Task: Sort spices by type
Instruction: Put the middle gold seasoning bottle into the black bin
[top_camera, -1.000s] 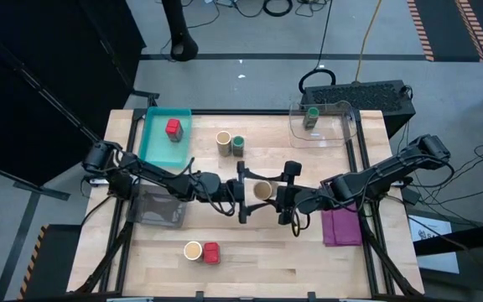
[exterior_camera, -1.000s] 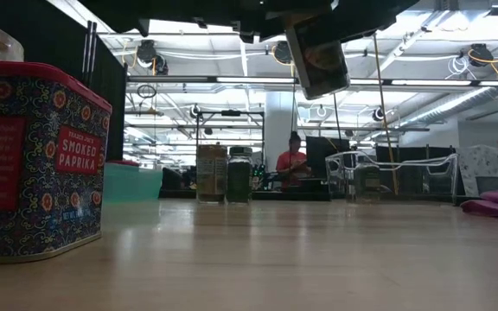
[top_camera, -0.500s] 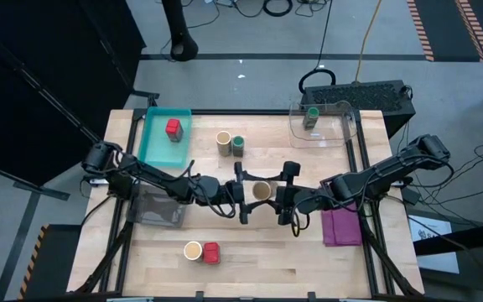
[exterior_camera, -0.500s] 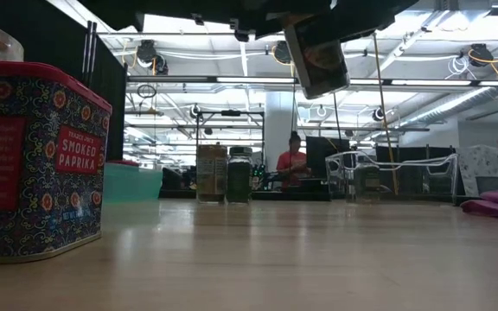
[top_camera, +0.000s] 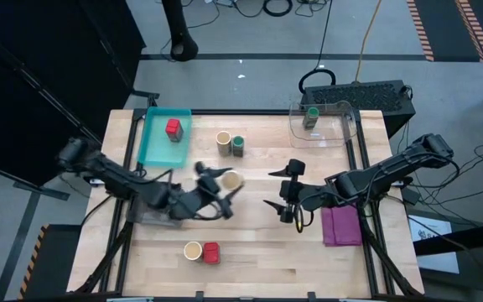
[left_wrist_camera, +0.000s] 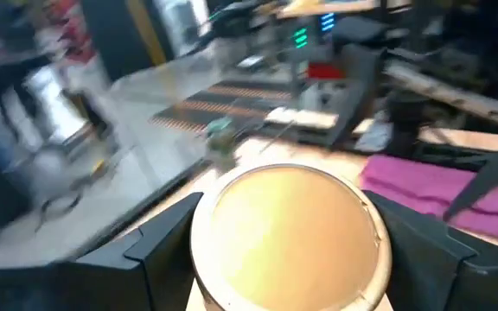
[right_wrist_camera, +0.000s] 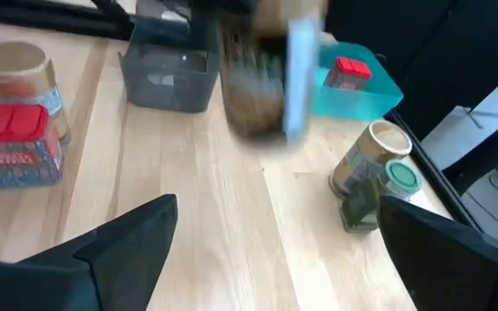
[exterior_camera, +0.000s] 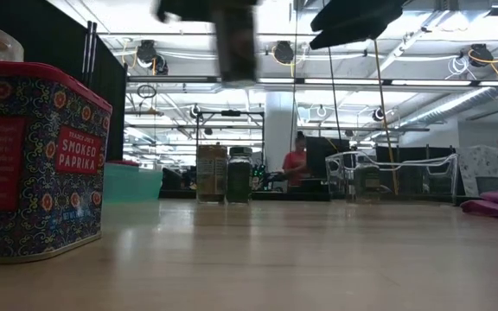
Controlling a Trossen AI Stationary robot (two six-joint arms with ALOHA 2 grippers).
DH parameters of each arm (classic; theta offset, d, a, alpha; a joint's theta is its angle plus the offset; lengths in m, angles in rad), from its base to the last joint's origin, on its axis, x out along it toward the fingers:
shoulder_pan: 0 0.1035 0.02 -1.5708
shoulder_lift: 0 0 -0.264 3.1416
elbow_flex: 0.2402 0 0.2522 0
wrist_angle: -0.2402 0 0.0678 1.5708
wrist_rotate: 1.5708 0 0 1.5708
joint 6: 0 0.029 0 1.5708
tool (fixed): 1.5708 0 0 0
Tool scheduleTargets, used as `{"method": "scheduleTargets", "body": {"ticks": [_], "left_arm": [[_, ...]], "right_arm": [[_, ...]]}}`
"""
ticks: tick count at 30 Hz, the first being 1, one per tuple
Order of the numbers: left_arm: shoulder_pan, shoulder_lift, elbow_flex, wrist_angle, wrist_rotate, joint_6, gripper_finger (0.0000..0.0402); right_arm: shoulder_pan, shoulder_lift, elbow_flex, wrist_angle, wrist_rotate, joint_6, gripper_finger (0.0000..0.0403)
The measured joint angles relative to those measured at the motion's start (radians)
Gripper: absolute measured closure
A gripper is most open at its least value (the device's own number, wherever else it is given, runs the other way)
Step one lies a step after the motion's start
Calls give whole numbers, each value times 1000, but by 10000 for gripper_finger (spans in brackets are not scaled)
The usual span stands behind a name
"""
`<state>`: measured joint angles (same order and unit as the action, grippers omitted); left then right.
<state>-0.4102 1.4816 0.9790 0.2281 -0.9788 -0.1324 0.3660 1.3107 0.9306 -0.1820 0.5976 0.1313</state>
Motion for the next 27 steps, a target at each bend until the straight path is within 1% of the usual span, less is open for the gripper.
{"method": "scheduleTargets", "body": {"ticks": [1,3,5,9,11,14,16,18,21,23,27], "left_arm": [[-25,-26,0,-84,-37,-83,119],[-73,-77,0,-257,-65,-269,119],[-116,-133,0,-423,-70,-450,119],[-187,-241,0,-809,-70,-780,119],[-217,-283,0,-990,-69,-917,119],[-257,-337,0,-1208,-27,-1054,119],[-276,-363,0,-1290,29,-1091,119],[-293,-385,0,-1337,93,-1092,119],[-319,-403,-7,-1386,179,-1115,119],[-327,-404,-15,-1421,210,-1173,119],[-341,-394,-60,-1491,238,-1305,119]], "right_arm": [[0,0,0,-4,-3,5,24],[0,0,0,-16,-30,20,24],[0,0,0,-22,-54,34,24],[1,0,0,-19,-57,41,24],[3,0,0,-19,-73,50,24],[3,0,0,-18,-95,74,24],[3,0,0,-18,-117,97,24],[4,0,0,-17,-135,118,24],[15,0,0,-16,-135,132,24],[22,0,0,-16,-133,138,24],[33,0,-1,-8,-131,145,24]]}}
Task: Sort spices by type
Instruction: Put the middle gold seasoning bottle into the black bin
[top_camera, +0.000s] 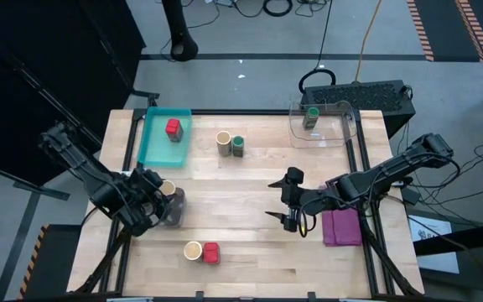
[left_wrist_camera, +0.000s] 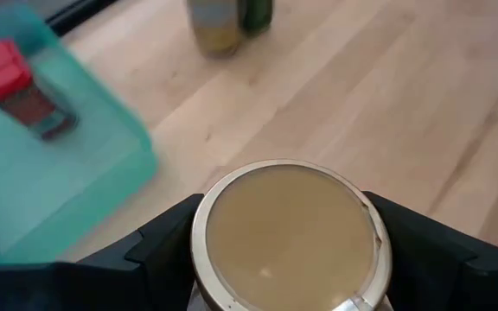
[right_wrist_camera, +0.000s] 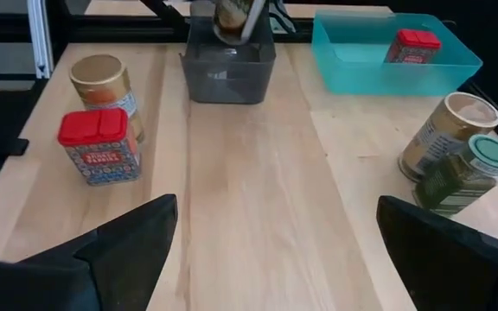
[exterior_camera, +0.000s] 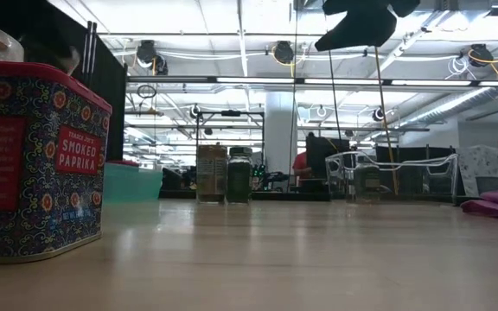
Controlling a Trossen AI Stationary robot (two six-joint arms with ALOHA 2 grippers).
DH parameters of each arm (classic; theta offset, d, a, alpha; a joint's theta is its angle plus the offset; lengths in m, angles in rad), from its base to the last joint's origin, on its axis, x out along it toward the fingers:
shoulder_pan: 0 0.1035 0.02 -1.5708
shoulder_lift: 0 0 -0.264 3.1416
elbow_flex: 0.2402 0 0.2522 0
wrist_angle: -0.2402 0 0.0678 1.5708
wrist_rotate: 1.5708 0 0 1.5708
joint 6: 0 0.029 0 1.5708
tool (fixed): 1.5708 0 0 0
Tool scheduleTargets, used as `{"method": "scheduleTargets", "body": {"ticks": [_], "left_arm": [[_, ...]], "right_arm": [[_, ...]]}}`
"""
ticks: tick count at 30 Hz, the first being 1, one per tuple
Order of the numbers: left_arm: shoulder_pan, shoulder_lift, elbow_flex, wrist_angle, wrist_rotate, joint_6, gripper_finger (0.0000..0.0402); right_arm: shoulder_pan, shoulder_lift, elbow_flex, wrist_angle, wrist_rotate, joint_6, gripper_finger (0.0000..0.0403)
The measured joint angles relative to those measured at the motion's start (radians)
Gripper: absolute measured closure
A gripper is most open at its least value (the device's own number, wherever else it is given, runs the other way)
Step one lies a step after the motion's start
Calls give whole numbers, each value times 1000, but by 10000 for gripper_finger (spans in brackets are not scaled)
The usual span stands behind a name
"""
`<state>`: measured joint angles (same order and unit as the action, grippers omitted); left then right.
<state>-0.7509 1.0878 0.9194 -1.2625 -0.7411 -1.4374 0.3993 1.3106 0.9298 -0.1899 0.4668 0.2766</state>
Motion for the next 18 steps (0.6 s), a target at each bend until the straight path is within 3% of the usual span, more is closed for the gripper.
{"method": "scheduleTargets", "body": {"ticks": [7,18], "left_arm": [[-45,20,-110,60,-40,-96,119],[-120,99,-188,132,-120,-77,119]], "right_arm": [[22,16,-2,33,3,-7,23],[28,75,-2,121,8,-69,23]]}}
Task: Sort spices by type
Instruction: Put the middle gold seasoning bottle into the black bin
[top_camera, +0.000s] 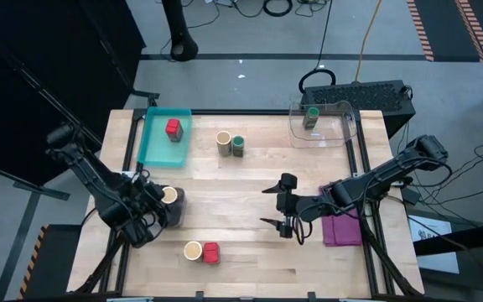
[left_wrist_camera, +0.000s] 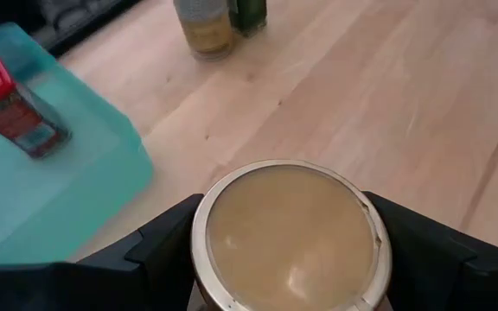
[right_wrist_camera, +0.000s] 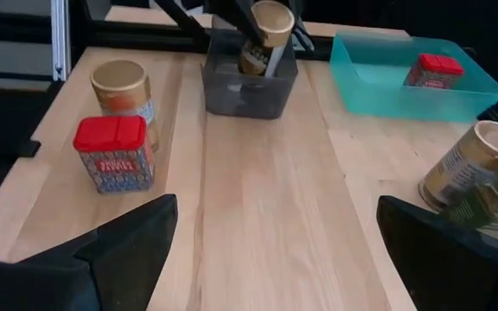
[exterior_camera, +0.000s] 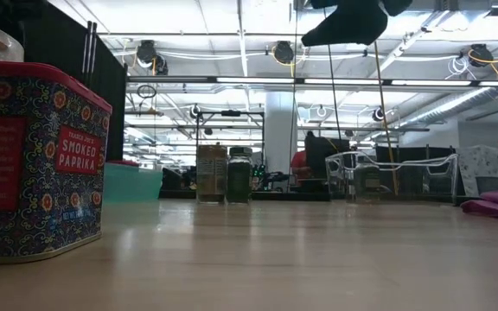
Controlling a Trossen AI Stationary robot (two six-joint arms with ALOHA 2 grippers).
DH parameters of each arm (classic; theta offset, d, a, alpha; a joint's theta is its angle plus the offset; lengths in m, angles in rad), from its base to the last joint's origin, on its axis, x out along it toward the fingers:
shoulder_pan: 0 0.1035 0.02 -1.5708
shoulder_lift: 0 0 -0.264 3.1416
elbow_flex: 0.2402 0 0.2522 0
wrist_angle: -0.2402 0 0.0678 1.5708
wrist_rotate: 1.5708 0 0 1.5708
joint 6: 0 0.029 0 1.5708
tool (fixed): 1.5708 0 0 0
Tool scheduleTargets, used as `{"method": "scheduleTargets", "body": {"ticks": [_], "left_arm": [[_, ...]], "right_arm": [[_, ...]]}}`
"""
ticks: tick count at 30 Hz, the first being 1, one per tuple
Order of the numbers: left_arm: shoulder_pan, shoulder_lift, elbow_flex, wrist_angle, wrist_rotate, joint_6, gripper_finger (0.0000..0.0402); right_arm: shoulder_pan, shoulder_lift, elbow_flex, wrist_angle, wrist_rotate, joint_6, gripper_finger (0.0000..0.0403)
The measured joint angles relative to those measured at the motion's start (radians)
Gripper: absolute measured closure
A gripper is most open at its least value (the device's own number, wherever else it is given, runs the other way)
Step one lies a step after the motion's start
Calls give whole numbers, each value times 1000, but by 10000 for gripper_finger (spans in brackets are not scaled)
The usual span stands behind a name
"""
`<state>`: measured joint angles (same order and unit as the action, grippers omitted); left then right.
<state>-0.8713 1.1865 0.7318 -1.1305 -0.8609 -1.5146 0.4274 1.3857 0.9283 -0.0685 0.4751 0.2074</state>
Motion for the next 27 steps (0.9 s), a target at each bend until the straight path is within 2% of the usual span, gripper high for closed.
{"method": "scheduleTargets", "body": {"ticks": [7,16,27], "left_arm": [[-31,5,-45,27,-85,-30,119],[-93,5,-154,63,-119,-183,119],[-120,5,-245,111,-177,-229,113]], "right_arm": [[0,0,0,32,0,-23,23],[1,-1,0,50,-3,-42,23],[1,-2,1,66,-2,-67,23]]}}
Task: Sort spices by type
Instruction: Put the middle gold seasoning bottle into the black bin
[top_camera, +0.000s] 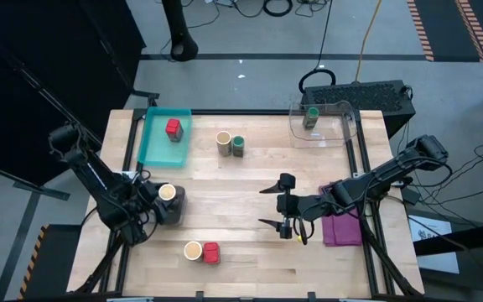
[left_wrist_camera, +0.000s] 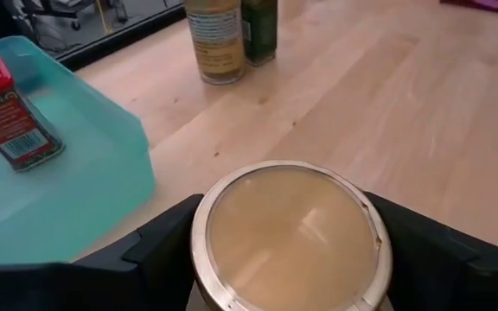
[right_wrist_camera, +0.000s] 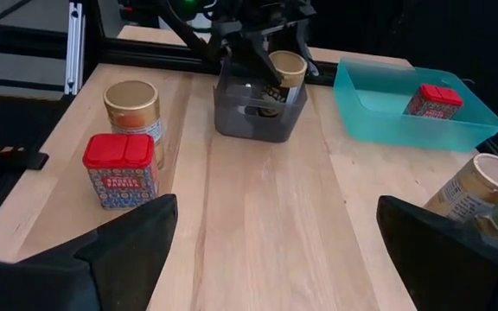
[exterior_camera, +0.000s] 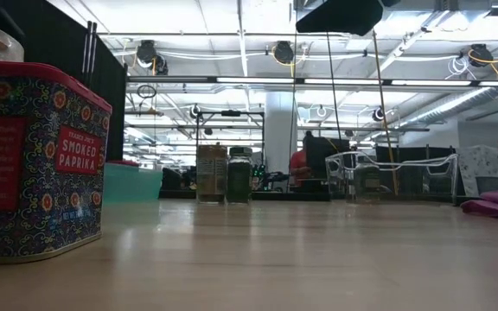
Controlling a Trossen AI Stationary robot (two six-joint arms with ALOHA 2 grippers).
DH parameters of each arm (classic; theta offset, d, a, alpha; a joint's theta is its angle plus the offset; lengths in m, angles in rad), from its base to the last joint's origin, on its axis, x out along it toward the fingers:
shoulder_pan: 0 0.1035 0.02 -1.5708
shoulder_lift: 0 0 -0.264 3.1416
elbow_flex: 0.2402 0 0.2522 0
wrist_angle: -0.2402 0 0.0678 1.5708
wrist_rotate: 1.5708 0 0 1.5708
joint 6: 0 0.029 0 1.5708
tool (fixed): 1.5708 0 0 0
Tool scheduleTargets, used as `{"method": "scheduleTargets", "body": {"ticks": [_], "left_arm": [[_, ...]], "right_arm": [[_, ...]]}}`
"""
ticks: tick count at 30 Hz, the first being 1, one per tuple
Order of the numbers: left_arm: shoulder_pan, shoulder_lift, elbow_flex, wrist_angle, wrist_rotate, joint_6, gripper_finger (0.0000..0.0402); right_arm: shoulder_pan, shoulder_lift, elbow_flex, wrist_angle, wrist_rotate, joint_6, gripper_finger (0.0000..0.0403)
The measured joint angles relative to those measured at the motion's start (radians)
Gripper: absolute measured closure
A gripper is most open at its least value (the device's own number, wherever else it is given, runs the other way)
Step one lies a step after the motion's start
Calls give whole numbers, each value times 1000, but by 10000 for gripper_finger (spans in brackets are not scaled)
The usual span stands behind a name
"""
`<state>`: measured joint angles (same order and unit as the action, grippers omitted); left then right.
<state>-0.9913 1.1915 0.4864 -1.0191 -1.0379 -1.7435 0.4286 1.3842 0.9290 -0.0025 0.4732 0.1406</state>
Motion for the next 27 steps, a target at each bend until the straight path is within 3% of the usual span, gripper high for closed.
{"method": "scheduleTargets", "body": {"ticks": [7,27], "left_arm": [[0,0,-4,-3,47,-24,68],[0,0,93,-101,226,-1,61]], "right_arm": [[0,0,0,0,0,0,23],[-5,0,0,-7,2,24,23]]}}
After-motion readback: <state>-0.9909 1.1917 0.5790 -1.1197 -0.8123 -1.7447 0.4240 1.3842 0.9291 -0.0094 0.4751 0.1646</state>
